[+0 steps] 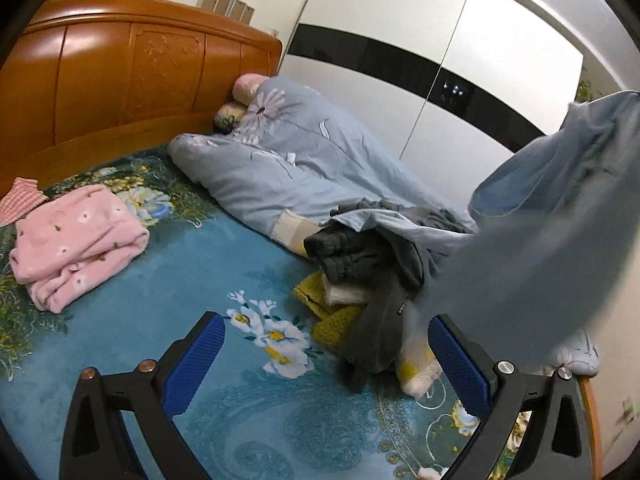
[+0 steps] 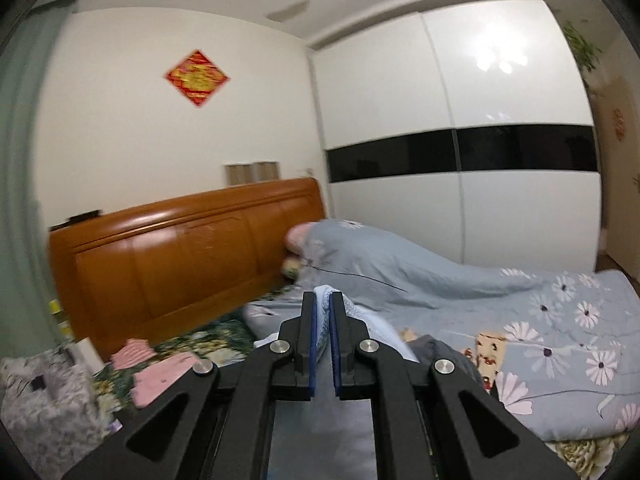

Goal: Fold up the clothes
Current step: 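Pull the light blue shirt off the pile and lower it onto the bed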

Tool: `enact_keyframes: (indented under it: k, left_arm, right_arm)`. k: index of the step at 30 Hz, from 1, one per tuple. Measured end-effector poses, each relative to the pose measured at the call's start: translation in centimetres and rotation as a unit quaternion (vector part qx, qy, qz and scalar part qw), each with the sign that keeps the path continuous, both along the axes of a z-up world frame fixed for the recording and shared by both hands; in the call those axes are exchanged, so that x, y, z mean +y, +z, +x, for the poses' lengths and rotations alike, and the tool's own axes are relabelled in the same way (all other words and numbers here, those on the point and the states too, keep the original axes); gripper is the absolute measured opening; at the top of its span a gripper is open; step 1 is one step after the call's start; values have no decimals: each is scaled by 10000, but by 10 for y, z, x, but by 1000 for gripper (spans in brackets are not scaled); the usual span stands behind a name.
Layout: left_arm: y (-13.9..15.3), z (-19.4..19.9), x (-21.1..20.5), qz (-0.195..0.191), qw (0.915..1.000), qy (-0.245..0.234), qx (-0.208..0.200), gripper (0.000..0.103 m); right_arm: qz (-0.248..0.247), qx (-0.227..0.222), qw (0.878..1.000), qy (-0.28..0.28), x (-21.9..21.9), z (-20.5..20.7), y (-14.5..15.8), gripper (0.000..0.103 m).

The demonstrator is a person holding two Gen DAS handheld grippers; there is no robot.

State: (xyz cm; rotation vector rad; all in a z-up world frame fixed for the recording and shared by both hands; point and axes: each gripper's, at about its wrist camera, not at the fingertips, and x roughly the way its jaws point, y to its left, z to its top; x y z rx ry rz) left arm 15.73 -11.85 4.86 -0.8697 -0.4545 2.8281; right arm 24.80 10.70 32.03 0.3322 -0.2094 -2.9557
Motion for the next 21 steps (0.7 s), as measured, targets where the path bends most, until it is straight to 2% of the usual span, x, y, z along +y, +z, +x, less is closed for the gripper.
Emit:
enact_keyframes:
  k: [2,3,6,8,10,11,12,14,19,21]
  left_arm:
    - [1,7,-2,-24,10000,-4,4,103]
    - [1,10,-3,-33,10000,-8,-9,103]
    - [-1,15,-1,-85,9999,-72,-125,103]
    - [-5,17,3,-176,9995,-141,-212,103]
    - [-12,19,9,-273,9988,-236,-317,103]
    - [-16,20,13,-308,9984,-290,-387,103]
    - [-21,19,17,-328,9978,-340,-466,103]
    - [-32,16,25,-330,9963,-427,-673,103]
    - [-62,0,40,-229,9886,-401,-1436,103]
    - [-75,-8,43,-35,9848,-416,-1685,103]
  right_arm:
    - [282,28,9996,32,-11,15,-9,6]
    - [418,-109,9991,-14,-13,15,-20,5]
    - [549,-797,9950,-240,-2,4,-66,6]
    - [616,-1370,9871,-561,15,-10,-107,6]
    - [423,-2138,9716,-927,54,-12,-159,6]
    - [441,-2625,9571,-1144,70,-12,-194,6]
    - [500,-2931,9457,-1314,81,-15,-218,6]
    - [360,-3622,9208,-1402,101,-6,-271,6]
    - [-154,-4599,8802,-1160,106,25,-356,6]
    - [-157,-4786,8732,-911,99,31,-370,6]
